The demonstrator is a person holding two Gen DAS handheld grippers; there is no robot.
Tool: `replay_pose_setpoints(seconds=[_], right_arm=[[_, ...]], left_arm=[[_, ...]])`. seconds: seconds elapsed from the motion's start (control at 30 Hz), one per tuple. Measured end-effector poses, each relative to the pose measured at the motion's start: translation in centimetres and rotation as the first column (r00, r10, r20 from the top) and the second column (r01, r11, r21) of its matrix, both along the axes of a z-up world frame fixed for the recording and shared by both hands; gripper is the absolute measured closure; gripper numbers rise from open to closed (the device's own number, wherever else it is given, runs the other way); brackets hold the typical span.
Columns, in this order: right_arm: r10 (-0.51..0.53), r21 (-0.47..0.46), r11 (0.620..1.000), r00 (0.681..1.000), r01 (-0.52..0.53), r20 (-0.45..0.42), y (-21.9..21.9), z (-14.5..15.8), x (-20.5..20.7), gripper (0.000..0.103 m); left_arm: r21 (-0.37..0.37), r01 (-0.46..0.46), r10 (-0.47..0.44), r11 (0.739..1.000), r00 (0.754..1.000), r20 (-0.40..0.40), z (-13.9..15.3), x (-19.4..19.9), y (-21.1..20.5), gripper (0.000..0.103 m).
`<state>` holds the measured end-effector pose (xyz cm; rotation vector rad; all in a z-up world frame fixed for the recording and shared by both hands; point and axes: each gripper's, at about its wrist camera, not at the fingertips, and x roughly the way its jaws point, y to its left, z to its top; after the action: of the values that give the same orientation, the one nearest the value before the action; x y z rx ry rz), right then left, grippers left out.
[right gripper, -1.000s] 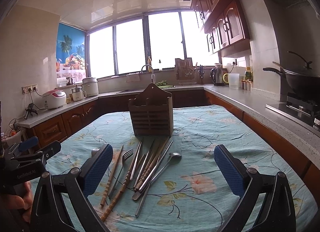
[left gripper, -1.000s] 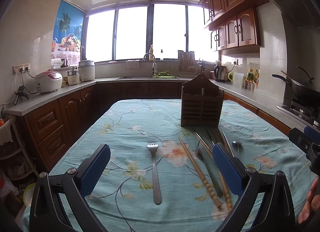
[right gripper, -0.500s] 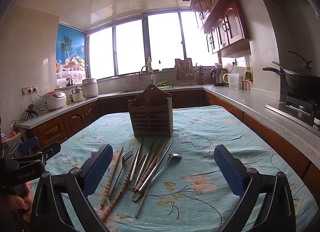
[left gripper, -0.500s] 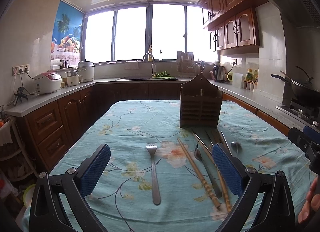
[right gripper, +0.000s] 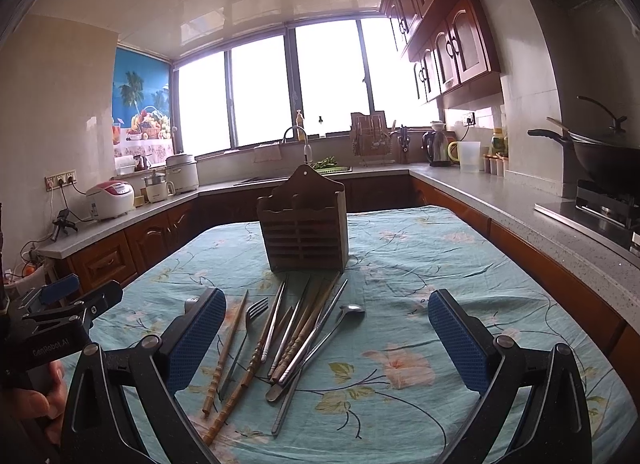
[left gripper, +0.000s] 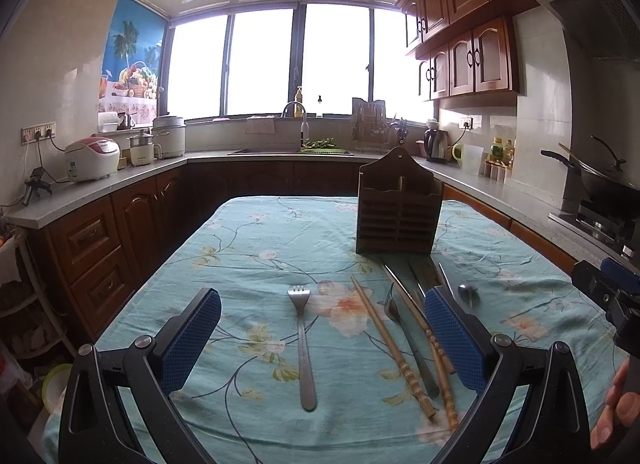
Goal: Organize utensils
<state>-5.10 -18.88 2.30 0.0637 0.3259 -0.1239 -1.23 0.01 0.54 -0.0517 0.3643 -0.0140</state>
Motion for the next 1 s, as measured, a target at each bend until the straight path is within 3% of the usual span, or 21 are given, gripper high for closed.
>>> replay_pose_setpoints(seconds=[0.3,0.63,0.73,1.0], right_arm=[[0.028,0.055,0.998,0.997,-0.024,-0.071,-1.0,-0.1,1.6,0.001],[0.038,0.14,0.99,0.987,-0.016,-0.155,-3.2,-0.2,4.3,0.002],[0.047,0.16,0.987,0.981,-0.016,-0.188,-3.7,-0.6,5.4,0.008],[0.09,0.251,0.968,0.947,-0.01,-0.309,-4.8,-2.4,9.0,0.038]], left_arm=[[-0.054,0.019,-0.024,0.998,0.996,-0.09,0.5,2.5,1.0,0.001],[-0.105,0.046,-0.071,0.993,0.966,-0.249,1.4,7.4,2.4,0.008],[-0.113,0.057,-0.086,0.992,0.956,-0.279,1.8,8.9,2.6,0.013],[-0.132,0.114,-0.154,0.985,0.924,-0.35,1.9,12.8,2.2,0.026]])
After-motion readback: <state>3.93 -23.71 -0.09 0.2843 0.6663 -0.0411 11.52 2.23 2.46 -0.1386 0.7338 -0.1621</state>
